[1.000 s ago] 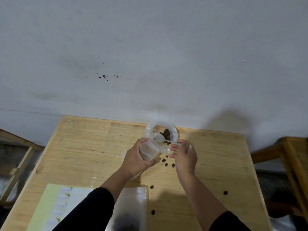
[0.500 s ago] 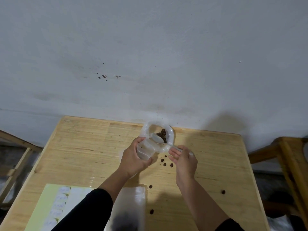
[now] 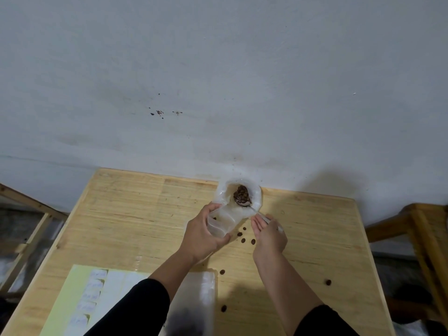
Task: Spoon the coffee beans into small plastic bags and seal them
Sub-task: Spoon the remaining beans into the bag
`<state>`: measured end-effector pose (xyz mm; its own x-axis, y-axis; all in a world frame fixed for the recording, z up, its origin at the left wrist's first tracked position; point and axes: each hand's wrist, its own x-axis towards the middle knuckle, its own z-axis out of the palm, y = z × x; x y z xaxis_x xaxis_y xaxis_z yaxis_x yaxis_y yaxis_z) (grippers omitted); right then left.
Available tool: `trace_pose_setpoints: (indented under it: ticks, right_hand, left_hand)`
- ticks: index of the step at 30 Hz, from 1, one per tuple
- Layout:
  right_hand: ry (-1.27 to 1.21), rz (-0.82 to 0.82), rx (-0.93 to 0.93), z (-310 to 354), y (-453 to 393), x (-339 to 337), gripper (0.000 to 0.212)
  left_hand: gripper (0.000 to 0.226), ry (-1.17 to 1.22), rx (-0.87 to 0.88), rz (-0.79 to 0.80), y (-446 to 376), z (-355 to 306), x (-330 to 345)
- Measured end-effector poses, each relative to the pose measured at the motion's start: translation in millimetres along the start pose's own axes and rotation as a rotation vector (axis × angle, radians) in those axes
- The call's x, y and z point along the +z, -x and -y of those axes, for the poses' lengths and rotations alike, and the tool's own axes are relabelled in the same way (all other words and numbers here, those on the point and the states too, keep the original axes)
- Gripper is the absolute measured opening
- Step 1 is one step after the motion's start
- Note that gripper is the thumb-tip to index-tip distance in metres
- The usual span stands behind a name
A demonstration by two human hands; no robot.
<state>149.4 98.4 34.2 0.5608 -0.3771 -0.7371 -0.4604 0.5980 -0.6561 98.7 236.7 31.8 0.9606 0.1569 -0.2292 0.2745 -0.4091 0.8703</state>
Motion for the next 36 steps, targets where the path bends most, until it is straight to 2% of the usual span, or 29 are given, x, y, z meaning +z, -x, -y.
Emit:
trace_pose_setpoints:
  ticks: [5,11,22,25,28,31,34,36]
  right_hand:
    - [-0.006,0.125,0.003,-0.5,0.3,-2.2,0.027]
    - [0.052,0.155,-0.046,10.4,2.3,-11.6,0.027]
    - [0.118,0.280,-0.122,43.3,25.0,-29.8,0.029]
    - [0.275,0.351,-0.265,44.2,36.1,-33.5,0.032]
    - [0.482,0.414,-0.537,40.2,47.8,-34.6,0.030]
    - [0.495,0.317,-0.689,36.8,52.1,-32.5,0.030]
    - [0.489,0.149,-0.606,32.6,44.4,-28.7,0.031]
    - [0.522,0.104,-0.508,26.6,36.5,-25.4,0.029]
  left_hand:
    - [0.078,-0.034,-0.017,0.012,-0.7,2.6,0.4]
    - [0.083,0.016,-0.078,-0.002,-5.3,3.7,1.9]
    - [0.085,0.048,-0.075,-0.008,-11.0,0.2,5.5]
    - [0.085,0.056,-0.066,-0.013,-10.9,-1.3,6.5]
    - [0.084,0.044,-0.048,-0.021,-10.5,-2.1,7.7]
    - [0.083,0.046,-0.032,-0.029,-7.6,-4.2,7.6]
    - [0.079,0.030,0.002,-0.047,-2.8,-8.2,5.7]
    - [0.079,0.024,0.017,-0.056,-0.2,-10.2,4.7]
